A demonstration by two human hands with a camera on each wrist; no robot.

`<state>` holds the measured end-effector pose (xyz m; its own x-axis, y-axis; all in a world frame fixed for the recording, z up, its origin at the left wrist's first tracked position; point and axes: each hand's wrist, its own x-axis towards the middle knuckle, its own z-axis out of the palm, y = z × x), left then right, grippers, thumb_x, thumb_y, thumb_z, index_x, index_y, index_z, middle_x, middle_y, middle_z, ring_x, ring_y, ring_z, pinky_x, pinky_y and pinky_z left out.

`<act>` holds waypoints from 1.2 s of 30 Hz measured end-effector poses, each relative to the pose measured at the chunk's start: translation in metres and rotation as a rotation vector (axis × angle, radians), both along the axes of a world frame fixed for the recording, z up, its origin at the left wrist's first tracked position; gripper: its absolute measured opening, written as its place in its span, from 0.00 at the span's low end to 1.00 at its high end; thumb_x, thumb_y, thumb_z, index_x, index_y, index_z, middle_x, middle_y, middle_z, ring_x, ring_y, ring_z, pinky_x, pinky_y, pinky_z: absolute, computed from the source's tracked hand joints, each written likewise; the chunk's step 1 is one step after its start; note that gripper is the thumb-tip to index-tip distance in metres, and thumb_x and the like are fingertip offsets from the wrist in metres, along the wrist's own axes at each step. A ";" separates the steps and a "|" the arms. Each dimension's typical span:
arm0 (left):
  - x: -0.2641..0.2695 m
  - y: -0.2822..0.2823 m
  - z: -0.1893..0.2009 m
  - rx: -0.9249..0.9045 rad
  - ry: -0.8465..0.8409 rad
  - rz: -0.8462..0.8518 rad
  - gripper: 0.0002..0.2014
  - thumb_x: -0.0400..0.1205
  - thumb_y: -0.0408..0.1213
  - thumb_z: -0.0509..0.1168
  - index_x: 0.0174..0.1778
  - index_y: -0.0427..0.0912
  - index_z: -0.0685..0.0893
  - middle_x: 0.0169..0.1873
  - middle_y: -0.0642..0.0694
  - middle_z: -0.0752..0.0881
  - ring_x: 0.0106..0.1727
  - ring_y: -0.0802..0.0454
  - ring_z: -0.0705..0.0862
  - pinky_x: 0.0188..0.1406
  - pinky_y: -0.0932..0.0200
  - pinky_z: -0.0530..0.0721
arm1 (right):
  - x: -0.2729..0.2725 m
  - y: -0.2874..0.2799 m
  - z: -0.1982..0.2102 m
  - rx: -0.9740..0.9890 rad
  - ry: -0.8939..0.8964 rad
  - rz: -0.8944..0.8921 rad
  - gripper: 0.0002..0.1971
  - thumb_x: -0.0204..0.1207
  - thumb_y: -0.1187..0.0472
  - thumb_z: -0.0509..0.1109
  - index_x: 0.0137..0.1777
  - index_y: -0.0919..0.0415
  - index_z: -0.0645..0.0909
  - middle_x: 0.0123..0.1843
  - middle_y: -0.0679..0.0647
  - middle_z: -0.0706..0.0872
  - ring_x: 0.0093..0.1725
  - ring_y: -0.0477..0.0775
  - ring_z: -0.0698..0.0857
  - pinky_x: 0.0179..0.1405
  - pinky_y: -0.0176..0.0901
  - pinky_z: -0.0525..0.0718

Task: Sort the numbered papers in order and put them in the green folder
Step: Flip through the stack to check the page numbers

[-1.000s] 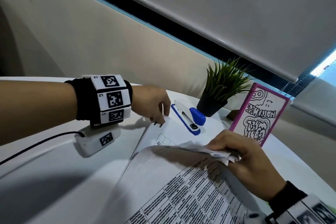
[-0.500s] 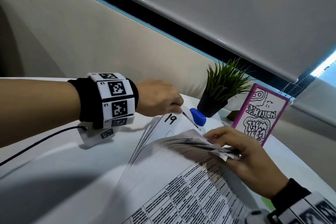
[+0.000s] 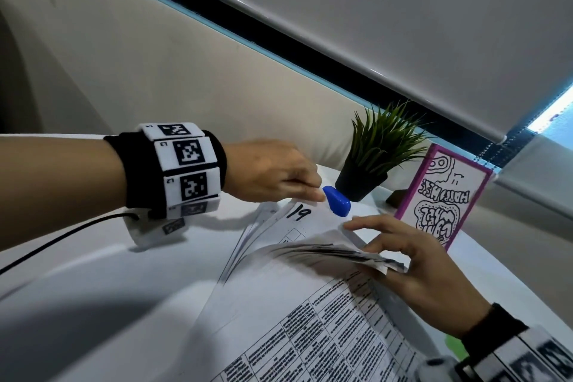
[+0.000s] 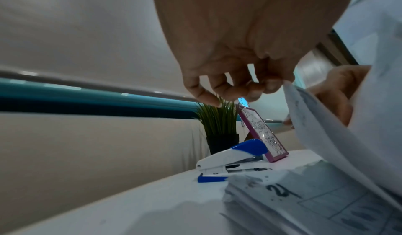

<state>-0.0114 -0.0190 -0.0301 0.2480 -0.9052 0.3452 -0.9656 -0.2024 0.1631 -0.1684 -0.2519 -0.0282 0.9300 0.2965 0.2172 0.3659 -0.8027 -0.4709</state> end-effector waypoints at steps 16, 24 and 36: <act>0.005 0.007 -0.005 -0.125 0.570 0.181 0.19 0.83 0.50 0.64 0.31 0.41 0.77 0.28 0.47 0.81 0.31 0.55 0.77 0.33 0.63 0.78 | -0.003 -0.002 -0.004 0.053 -0.098 0.025 0.18 0.67 0.77 0.79 0.47 0.53 0.93 0.56 0.39 0.91 0.58 0.41 0.88 0.53 0.28 0.84; -0.001 0.005 0.001 -0.136 0.740 0.149 0.19 0.84 0.46 0.64 0.32 0.38 0.74 0.27 0.48 0.76 0.31 0.53 0.79 0.40 0.55 0.86 | -0.001 -0.003 -0.009 0.139 -0.034 -0.026 0.30 0.72 0.65 0.77 0.74 0.49 0.74 0.59 0.44 0.85 0.45 0.50 0.87 0.48 0.43 0.86; 0.000 -0.001 0.004 0.135 0.552 0.357 0.18 0.84 0.53 0.62 0.45 0.43 0.88 0.42 0.50 0.92 0.43 0.55 0.89 0.46 0.61 0.83 | -0.001 -0.007 -0.010 -0.058 -0.117 0.036 0.06 0.72 0.58 0.78 0.39 0.47 0.84 0.56 0.42 0.87 0.55 0.51 0.85 0.50 0.43 0.81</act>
<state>-0.0116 -0.0196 -0.0263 0.6479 -0.7612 -0.0289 -0.6181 -0.5475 0.5641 -0.1699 -0.2585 -0.0378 0.8880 0.3441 0.3051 0.4444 -0.8129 -0.3765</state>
